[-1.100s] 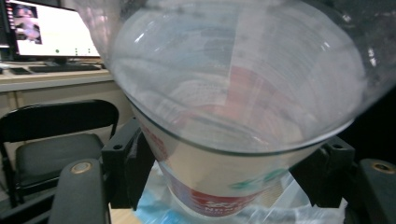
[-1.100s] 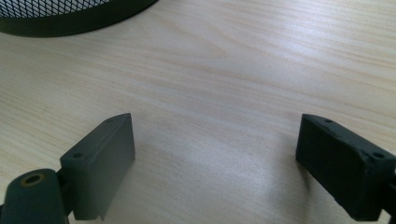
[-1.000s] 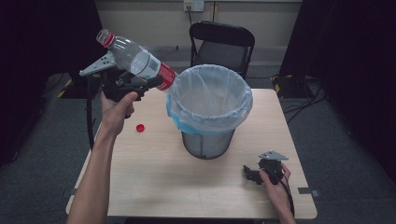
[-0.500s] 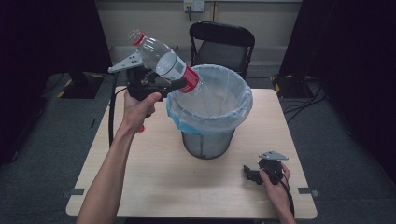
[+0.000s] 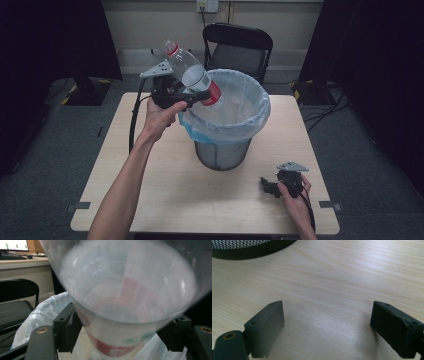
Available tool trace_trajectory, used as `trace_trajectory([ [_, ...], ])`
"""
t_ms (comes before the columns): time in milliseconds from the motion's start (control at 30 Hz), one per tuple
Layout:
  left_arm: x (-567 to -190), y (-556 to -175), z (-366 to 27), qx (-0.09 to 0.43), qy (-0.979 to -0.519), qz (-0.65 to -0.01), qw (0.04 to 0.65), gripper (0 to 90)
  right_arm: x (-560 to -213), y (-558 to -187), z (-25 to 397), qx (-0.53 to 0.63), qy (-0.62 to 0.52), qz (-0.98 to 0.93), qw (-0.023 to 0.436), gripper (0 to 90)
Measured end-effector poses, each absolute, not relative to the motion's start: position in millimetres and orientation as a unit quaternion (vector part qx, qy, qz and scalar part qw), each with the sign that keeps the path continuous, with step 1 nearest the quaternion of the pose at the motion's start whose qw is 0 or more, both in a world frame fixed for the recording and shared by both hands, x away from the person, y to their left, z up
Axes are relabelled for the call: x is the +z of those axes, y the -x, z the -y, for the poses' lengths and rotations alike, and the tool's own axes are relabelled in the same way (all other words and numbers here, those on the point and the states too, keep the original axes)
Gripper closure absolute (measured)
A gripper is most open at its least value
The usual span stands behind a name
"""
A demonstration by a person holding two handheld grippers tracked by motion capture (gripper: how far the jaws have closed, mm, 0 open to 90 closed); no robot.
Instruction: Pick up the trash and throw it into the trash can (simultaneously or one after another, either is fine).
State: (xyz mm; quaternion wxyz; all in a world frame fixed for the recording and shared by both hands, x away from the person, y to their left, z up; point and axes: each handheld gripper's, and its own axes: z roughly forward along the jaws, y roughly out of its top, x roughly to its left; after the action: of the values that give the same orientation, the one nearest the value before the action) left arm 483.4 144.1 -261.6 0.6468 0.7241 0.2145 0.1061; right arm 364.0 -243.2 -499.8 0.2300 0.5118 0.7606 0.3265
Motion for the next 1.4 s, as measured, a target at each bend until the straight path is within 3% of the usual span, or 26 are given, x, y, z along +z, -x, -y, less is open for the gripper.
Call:
trace_trajectory([
  [567,-263.8,-482.7,-153.1,0.113,-0.723,-0.222,0.644,25.3,-500.0,-364.1,243.3,0.327,-0.511,-0.761,0.231,10.9],
  [1400,-274.9,-470.8,-201.1,0.126,-0.725,-0.261,0.625,25.6,-499.9,-364.0,243.3,0.327,-0.511,-0.761,0.231,10.9],
])
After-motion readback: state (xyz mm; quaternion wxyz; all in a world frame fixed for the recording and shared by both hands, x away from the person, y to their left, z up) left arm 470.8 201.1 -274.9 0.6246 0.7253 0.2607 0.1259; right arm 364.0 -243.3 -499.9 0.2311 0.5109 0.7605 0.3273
